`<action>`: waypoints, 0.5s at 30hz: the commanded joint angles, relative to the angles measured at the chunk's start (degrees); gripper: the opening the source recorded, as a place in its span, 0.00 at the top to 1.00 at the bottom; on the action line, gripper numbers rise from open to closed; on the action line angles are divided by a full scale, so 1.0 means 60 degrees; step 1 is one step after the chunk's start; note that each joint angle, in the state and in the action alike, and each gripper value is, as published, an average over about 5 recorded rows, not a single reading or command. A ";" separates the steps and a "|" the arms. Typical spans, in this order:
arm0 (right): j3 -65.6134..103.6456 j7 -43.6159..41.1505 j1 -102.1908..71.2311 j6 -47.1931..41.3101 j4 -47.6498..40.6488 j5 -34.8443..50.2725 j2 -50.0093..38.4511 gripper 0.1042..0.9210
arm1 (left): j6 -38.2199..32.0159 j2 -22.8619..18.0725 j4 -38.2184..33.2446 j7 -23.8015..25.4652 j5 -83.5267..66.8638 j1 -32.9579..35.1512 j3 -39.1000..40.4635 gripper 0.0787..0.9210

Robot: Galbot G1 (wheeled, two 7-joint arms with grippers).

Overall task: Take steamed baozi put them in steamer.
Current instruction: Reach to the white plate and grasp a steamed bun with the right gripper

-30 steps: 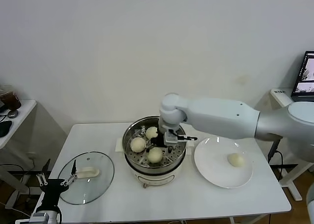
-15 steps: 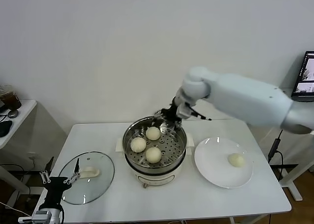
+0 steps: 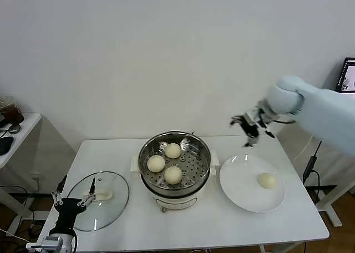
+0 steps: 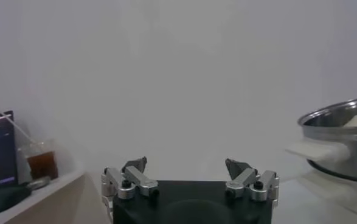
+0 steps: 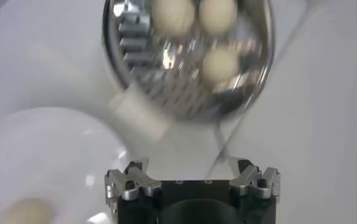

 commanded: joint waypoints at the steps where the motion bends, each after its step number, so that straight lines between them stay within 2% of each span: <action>1: 0.2097 -0.0486 -0.3117 -0.1172 -0.0473 -0.1094 -0.1663 0.12 | 0.0002 -0.0003 -0.0008 0.0005 0.0031 0.0004 0.0070 0.12; 7: 0.3341 -0.0277 -0.4911 -0.0809 -0.1216 -0.1672 -0.1275 0.12 | 0.0013 -0.0018 -0.0010 0.0008 0.0100 0.0032 0.0077 0.12; 15: 0.4290 -0.0067 -0.5713 -0.0436 -0.2436 -0.2386 -0.0143 0.12 | 0.0026 -0.0005 0.0017 0.0008 0.0132 0.0081 -0.0028 0.12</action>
